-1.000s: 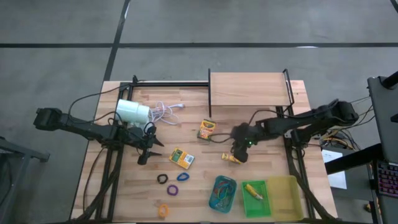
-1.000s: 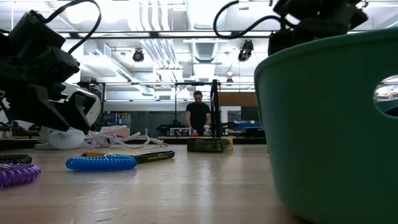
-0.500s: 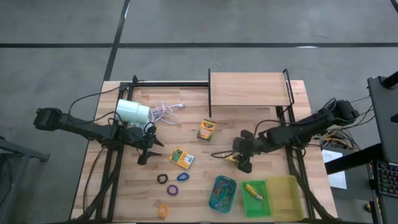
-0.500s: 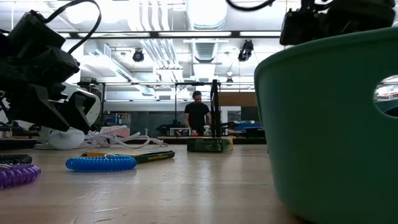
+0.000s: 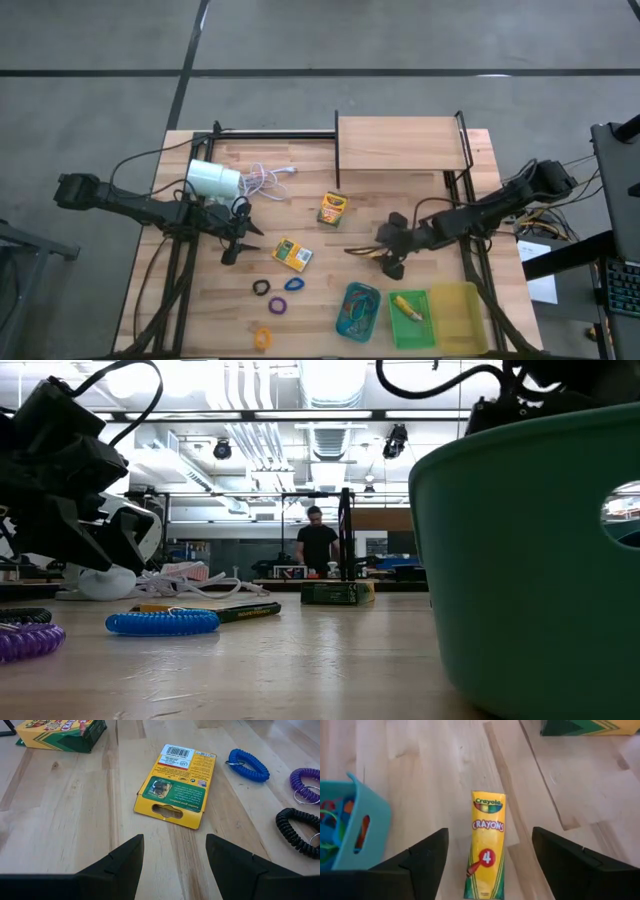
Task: Pick & Place Office Desk Supplies
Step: Put the crayon box into the green bin
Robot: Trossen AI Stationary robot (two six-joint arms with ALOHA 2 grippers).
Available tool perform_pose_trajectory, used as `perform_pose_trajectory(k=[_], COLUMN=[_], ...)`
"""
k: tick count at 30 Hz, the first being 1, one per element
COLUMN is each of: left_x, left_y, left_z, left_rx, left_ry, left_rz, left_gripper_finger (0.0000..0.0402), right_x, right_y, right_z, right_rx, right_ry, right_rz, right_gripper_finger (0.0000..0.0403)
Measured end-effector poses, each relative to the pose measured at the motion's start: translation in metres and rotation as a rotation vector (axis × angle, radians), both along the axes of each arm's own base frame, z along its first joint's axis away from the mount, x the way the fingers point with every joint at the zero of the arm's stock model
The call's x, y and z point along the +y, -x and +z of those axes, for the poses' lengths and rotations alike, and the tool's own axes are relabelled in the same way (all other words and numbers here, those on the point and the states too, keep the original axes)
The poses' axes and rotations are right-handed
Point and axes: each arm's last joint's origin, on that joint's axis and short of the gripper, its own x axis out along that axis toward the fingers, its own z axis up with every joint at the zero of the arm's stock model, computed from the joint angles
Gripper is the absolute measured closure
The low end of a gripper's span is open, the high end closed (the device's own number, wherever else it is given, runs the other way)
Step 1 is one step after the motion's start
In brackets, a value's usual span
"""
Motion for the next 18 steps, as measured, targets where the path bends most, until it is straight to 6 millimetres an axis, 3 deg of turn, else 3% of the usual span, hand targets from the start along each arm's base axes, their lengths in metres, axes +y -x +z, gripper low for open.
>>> perform_pose_trajectory(k=[18], left_x=[0.0], left_y=[0.0], left_z=[0.0], left_rx=[0.003], left_ry=[0.0], left_rz=[0.0], left_gripper_finger=[0.0185], right_x=[0.004], right_y=[-0.007], right_z=[-0.045], right_rx=[0.101], right_ry=[-0.015], right_rz=[0.029], right_gripper_finger=[0.0118])
